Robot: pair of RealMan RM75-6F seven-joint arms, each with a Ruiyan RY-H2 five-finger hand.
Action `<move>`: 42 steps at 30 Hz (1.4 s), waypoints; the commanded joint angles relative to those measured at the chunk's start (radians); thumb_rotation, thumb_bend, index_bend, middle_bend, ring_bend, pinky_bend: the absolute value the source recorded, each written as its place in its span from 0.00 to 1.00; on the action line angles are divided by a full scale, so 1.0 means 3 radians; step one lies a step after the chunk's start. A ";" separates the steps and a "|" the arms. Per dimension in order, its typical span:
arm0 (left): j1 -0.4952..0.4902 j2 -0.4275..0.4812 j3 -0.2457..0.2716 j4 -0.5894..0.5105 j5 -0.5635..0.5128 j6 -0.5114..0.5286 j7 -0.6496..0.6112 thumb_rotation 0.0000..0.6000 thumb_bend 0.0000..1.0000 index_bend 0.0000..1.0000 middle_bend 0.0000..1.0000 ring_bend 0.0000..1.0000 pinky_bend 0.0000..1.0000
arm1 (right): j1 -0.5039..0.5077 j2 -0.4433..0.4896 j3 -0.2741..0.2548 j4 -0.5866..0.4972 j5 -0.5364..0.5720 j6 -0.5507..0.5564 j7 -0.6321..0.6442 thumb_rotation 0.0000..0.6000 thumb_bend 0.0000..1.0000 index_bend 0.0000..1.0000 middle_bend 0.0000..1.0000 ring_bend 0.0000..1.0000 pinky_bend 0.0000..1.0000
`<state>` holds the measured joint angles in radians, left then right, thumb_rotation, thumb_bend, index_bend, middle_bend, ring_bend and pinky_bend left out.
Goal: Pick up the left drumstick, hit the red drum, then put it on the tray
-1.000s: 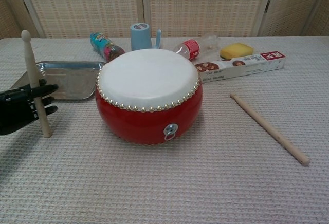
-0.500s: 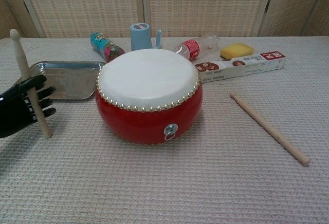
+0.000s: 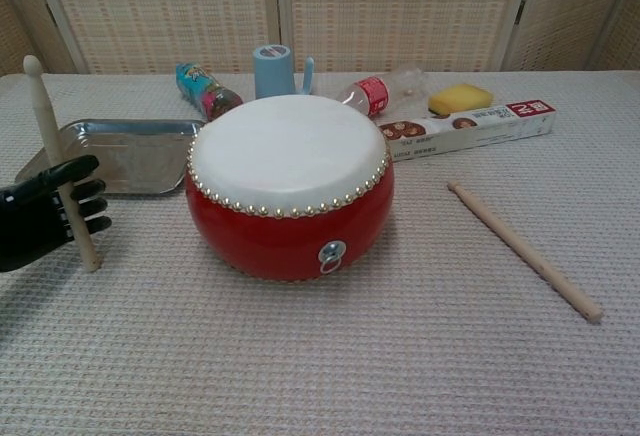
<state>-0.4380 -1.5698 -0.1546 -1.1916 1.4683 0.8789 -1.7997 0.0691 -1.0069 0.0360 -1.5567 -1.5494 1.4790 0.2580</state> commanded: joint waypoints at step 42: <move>0.0145 -0.0049 0.0459 0.0078 0.0286 0.0683 0.0152 0.84 0.23 0.89 0.95 0.88 0.77 | -0.0016 0.0022 0.0006 -0.0062 -0.0032 0.0056 -0.0032 1.00 0.16 0.00 0.01 0.00 0.00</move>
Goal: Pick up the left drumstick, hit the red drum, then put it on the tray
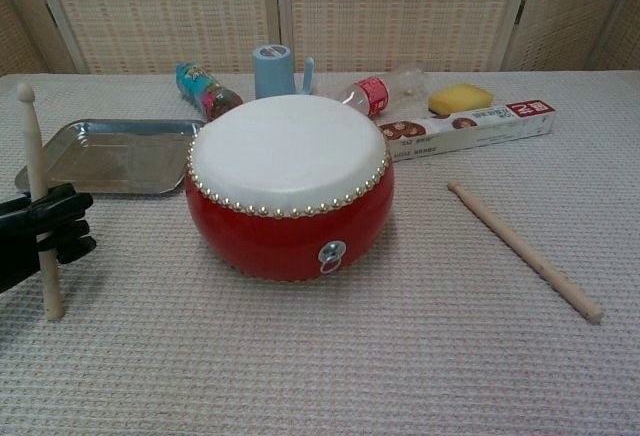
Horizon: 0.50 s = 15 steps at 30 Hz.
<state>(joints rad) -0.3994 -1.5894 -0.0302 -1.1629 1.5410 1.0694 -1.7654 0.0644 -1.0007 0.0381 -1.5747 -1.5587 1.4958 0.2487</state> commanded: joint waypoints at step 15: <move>0.0073 0.0027 0.0308 -0.0017 0.0163 0.0170 0.0313 0.83 0.24 0.89 0.94 0.88 0.75 | 0.0005 -0.0004 -0.0003 -0.0016 -0.0006 -0.0008 -0.0022 1.00 0.16 0.00 0.01 0.00 0.00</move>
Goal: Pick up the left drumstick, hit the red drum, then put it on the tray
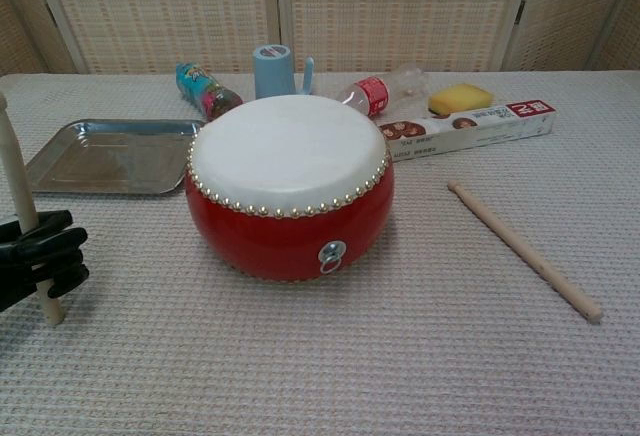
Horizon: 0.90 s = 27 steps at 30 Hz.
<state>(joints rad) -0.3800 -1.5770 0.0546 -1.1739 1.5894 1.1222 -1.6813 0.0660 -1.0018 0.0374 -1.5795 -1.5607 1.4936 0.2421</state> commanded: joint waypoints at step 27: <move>-0.0010 -0.0052 0.0114 0.0167 -0.0002 0.0041 0.0469 1.00 0.80 1.00 1.00 1.00 1.00 | -0.0007 -0.0014 0.0001 0.0020 -0.0027 0.0039 0.0040 1.00 0.16 0.00 0.01 0.00 0.00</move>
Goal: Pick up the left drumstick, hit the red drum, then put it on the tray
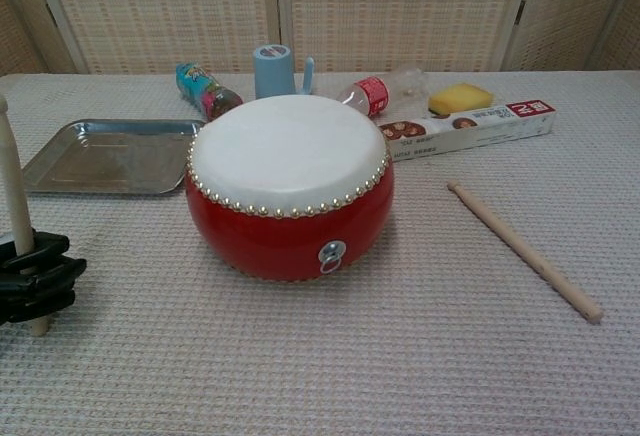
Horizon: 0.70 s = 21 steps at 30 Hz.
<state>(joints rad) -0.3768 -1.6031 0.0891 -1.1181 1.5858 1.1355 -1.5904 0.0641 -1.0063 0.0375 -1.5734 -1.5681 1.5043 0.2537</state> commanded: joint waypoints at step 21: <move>-0.0432 0.1254 -0.0428 -0.1233 -0.0264 -0.0172 0.2952 1.00 0.88 1.00 1.00 1.00 1.00 | 0.0021 0.0051 0.0061 0.0002 -0.0104 0.0148 -0.0003 1.00 0.16 0.00 0.01 0.00 0.00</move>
<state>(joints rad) -0.4769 -1.2927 0.0007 -1.4131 1.5508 1.1107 -0.8180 0.0705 -0.9911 0.0559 -1.5727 -1.5994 1.5488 0.2531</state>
